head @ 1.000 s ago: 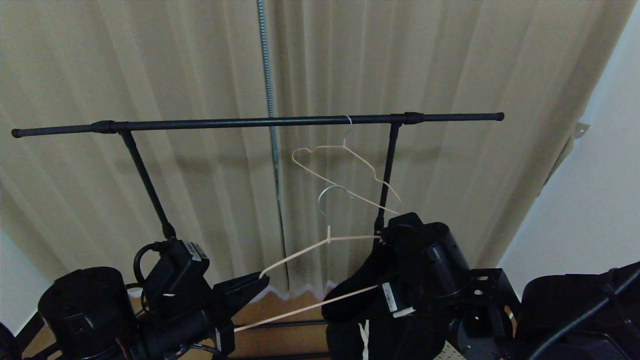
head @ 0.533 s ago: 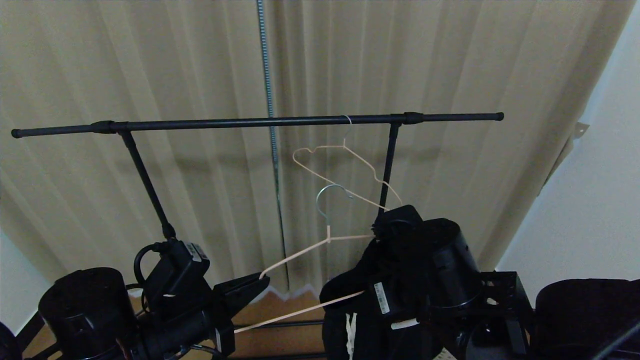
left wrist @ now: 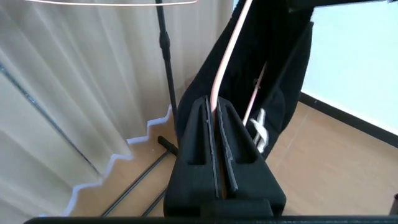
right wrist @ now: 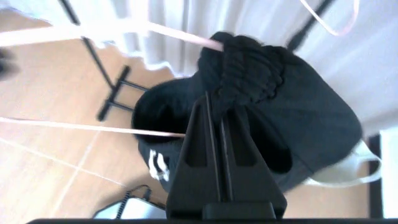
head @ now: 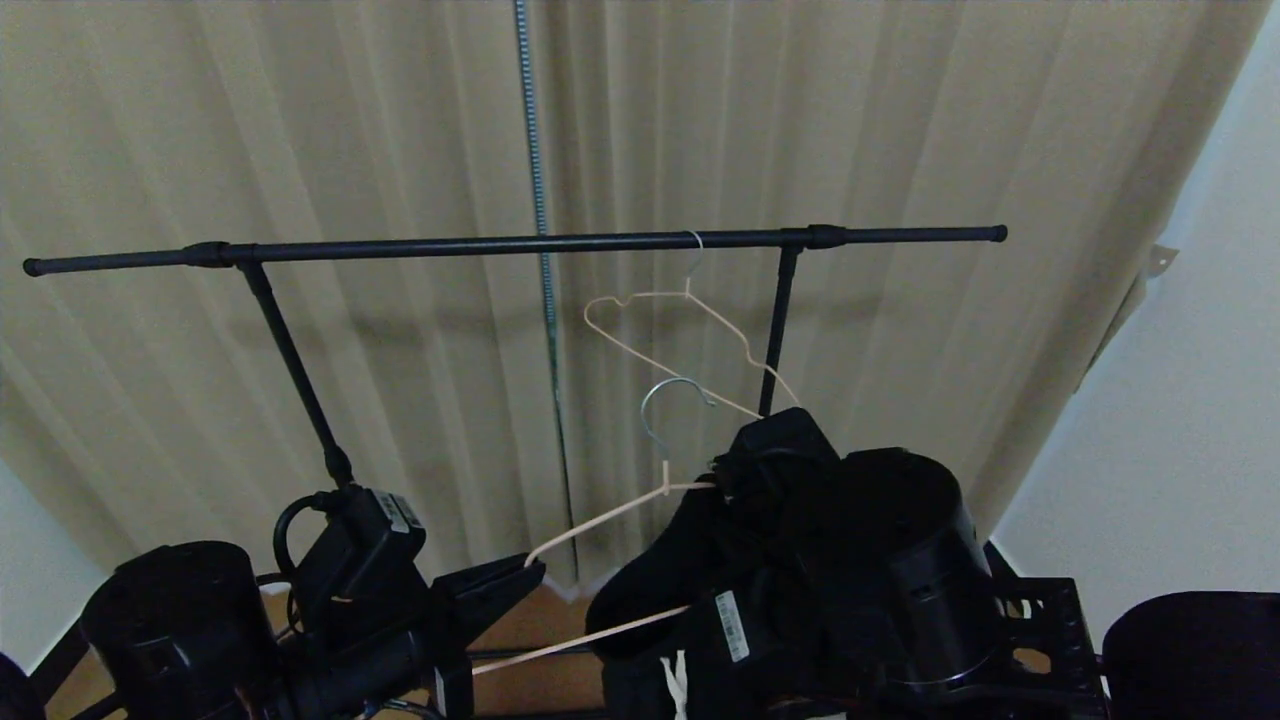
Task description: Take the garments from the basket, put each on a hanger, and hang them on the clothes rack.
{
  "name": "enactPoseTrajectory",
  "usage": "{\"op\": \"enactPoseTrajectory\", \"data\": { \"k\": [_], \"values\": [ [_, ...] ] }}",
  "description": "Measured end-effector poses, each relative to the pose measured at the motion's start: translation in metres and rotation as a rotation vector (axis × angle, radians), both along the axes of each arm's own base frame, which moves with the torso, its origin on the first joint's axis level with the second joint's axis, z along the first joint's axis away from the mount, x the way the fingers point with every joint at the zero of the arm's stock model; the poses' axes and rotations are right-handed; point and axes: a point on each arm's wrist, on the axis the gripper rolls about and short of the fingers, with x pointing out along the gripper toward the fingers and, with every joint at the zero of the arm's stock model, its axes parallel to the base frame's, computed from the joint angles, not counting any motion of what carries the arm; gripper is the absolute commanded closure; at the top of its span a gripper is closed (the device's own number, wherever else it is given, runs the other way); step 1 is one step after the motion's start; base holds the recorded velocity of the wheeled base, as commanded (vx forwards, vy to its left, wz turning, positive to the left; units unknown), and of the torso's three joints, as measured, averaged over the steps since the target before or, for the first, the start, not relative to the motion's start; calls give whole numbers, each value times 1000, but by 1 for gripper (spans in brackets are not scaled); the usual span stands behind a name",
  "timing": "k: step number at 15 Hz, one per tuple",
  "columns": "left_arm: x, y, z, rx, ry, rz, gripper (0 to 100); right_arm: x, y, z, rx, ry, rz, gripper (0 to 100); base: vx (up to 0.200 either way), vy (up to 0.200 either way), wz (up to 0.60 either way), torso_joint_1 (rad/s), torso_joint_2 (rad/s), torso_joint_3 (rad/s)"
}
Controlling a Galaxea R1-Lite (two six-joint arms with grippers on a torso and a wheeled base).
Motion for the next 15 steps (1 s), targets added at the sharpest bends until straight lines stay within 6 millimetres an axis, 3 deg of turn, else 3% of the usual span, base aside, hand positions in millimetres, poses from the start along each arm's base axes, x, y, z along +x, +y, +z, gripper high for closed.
{"op": "enactPoseTrajectory", "data": {
  "k": [7,8,15],
  "values": [
    [0,-1,1,-2,-5,-2,100,-22,14,0,16,5,85,100,0,0,0,0,0,0],
    [0,-1,1,-3,-5,-4,100,-23,15,-1,14,7,87,0,0,0,0,0,0,0],
    [-3,-2,2,-4,-6,-13,100,-28,3,-7,-21,35,124,0,0,0,0,0,0,0]
  ]
}}
